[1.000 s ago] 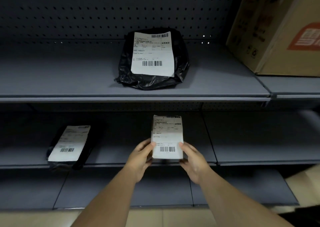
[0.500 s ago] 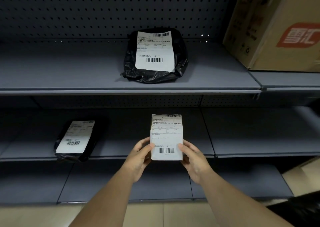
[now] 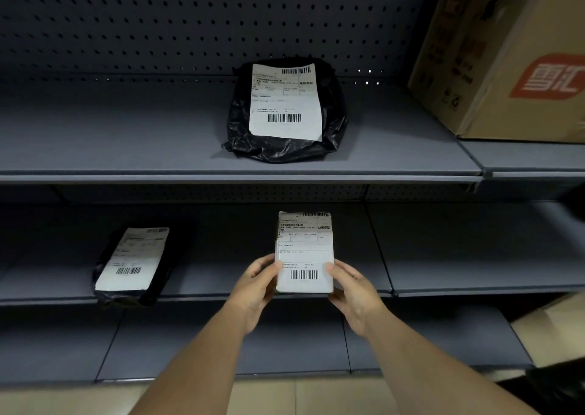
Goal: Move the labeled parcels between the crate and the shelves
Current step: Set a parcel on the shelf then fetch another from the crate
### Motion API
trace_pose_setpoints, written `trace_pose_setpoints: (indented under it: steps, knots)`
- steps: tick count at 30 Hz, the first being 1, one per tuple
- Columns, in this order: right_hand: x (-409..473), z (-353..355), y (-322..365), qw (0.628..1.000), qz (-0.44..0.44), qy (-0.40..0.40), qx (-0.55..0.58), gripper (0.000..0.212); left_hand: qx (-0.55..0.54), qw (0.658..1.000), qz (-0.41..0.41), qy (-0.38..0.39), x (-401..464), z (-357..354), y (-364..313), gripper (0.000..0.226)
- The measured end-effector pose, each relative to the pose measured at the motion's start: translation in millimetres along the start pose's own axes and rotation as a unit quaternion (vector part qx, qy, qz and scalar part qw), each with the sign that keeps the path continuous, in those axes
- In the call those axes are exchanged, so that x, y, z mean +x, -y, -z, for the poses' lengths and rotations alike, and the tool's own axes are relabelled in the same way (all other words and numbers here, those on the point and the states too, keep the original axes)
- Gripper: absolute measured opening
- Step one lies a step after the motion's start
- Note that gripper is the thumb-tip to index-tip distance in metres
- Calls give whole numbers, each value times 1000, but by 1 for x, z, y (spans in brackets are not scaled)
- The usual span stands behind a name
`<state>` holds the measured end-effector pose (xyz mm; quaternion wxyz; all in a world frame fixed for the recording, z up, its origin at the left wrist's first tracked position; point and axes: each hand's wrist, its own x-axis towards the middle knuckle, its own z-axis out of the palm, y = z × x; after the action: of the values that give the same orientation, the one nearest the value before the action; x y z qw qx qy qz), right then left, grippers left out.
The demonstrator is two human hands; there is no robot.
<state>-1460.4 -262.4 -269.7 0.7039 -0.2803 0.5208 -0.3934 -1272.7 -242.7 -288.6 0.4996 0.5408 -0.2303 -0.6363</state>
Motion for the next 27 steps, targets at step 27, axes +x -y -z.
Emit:
trace_pose_setpoints:
  steps: [27]
  knots:
    - [89,-3,-31,992,-91,-76,-44,18,93,991,48,-85,74,19,16,16]
